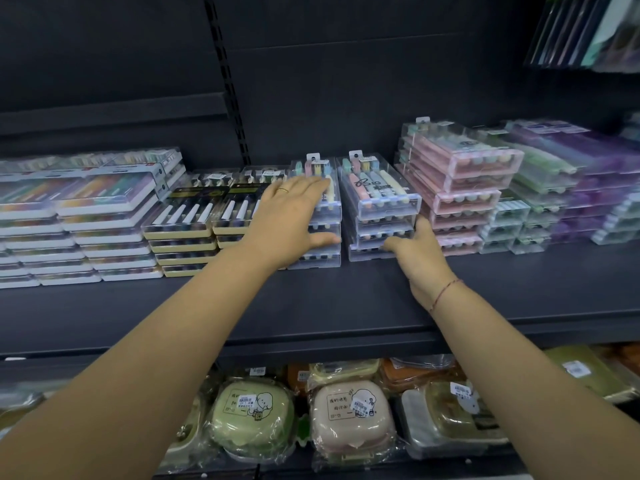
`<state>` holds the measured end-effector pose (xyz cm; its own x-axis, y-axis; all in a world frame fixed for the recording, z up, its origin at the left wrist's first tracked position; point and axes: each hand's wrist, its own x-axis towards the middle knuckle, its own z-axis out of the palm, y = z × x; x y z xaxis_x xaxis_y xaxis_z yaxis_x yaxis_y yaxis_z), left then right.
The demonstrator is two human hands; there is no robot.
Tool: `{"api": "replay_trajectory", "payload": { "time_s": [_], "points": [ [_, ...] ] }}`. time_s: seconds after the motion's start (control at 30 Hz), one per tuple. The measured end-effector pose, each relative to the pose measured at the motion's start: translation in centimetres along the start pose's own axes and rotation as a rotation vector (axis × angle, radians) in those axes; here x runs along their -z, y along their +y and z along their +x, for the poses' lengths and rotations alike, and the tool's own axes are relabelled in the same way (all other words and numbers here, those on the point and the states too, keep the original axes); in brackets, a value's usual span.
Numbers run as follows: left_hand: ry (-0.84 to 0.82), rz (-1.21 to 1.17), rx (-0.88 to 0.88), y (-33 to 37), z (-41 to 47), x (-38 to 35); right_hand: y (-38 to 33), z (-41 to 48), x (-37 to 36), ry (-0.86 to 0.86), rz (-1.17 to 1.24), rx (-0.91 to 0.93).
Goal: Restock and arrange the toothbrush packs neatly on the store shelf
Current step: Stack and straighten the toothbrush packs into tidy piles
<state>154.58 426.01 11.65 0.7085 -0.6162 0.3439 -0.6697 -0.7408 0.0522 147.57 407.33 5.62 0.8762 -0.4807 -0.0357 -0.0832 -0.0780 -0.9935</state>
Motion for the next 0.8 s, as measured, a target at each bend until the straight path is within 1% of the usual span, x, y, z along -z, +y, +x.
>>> {"api": "replay_trajectory", "payload": {
  "time_s": [0.13, 0.23, 0.3, 0.37, 0.43, 0.47, 0.5, 0.53, 0.63, 0.73, 0.8],
  "points": [
    [-0.018, -0.052, -0.036, 1.4, 1.3, 1.0, 0.5, 0.7, 0.5, -0.113, 0.007, 0.032],
    [-0.08, -0.108, -0.045, 2.2, 1.8, 1.3, 0.4, 0.4, 0.7, -0.231, -0.028, 0.083],
    [-0.129, -0.099, -0.057, 2.2, 1.8, 1.0, 0.3, 1.1, 1.0, -0.284, -0.005, 0.094],
    [-0.147, -0.075, -0.066, 2.0, 1.8, 0.7, -0.1, 1.7, 1.1, -0.276, 0.079, 0.059],
    [-0.146, -0.068, -0.07, 1.8, 1.8, 0.5, -0.5, 2.3, 1.2, -0.246, 0.334, -0.041],
    [-0.139, -0.059, -0.078, 1.7, 1.7, 0.4, -0.7, 2.6, 1.1, -0.198, 0.45, -0.064],
    [-0.13, -0.049, -0.087, 1.7, 1.7, 0.3, -0.7, 3.0, 0.9, -0.163, 0.506, -0.093],
    [-0.124, -0.045, -0.094, 1.6, 1.7, 0.2, -1.0, 3.3, 0.6, -0.152, 0.526, -0.106],
    [-0.114, -0.06, -0.093, 1.4, 1.8, -0.1, -1.4, 4.8, -0.5, -0.169, 0.446, -0.124],
    [-0.11, -0.069, -0.093, 1.3, 1.9, -0.1, -1.8, 6.1, -1.2, -0.148, 0.395, -0.107],
    [-0.105, -0.065, -0.096, 1.2, 1.9, -0.2, -1.9, 6.6, -1.3, -0.181, 0.404, -0.096]
  ]
}}
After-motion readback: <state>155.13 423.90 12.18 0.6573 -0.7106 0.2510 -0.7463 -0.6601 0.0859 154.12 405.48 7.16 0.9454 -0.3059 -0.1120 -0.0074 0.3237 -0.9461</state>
